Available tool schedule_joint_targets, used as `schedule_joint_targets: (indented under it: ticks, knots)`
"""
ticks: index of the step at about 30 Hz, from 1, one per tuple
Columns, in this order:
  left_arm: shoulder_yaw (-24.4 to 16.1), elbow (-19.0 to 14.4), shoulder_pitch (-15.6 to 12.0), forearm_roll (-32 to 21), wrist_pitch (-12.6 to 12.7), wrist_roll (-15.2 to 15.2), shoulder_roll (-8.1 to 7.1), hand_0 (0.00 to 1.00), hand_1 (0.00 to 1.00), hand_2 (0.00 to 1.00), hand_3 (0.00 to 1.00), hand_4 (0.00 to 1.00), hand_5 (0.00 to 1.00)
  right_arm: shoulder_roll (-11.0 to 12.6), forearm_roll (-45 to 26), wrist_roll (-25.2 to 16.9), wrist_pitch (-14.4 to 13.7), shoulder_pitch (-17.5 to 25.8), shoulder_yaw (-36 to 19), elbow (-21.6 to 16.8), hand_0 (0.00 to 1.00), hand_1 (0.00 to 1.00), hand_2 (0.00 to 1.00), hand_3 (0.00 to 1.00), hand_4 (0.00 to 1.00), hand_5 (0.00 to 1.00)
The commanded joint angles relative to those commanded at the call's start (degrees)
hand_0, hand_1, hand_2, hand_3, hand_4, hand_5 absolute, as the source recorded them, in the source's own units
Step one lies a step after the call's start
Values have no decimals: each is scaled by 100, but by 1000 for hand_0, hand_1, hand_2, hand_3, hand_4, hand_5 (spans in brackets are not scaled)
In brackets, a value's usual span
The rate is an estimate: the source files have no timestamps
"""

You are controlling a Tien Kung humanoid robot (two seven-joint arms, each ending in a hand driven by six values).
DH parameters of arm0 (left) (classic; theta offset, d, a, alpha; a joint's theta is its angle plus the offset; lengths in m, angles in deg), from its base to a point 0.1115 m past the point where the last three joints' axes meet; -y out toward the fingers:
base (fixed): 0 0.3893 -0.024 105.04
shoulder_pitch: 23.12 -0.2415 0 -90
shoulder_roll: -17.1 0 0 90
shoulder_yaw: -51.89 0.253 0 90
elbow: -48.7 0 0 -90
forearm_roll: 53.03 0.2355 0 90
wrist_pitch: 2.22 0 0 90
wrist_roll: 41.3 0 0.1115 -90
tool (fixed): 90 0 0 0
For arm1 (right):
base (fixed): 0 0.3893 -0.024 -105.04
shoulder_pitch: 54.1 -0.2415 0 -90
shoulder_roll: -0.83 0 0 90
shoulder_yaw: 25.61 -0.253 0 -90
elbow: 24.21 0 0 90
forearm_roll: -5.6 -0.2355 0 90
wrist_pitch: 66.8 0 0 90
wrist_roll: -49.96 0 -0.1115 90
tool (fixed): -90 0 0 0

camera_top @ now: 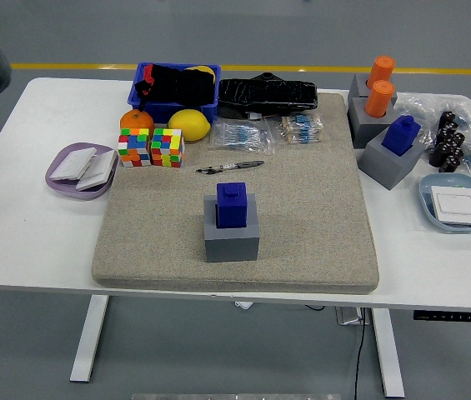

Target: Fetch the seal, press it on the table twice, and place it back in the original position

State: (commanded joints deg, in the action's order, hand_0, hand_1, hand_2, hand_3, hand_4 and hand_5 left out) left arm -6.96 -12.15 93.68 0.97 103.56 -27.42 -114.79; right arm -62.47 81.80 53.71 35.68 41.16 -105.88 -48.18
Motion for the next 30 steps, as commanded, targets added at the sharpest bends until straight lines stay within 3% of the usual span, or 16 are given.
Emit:
schedule_joint_targets:
  ticks: [30]
  knots:
    - [-83,200,110,-105,-15,11,-100,841,831,842,853,808,135,47,17,-30,78,-2,-29,-24,787,695,667,651,820,458]
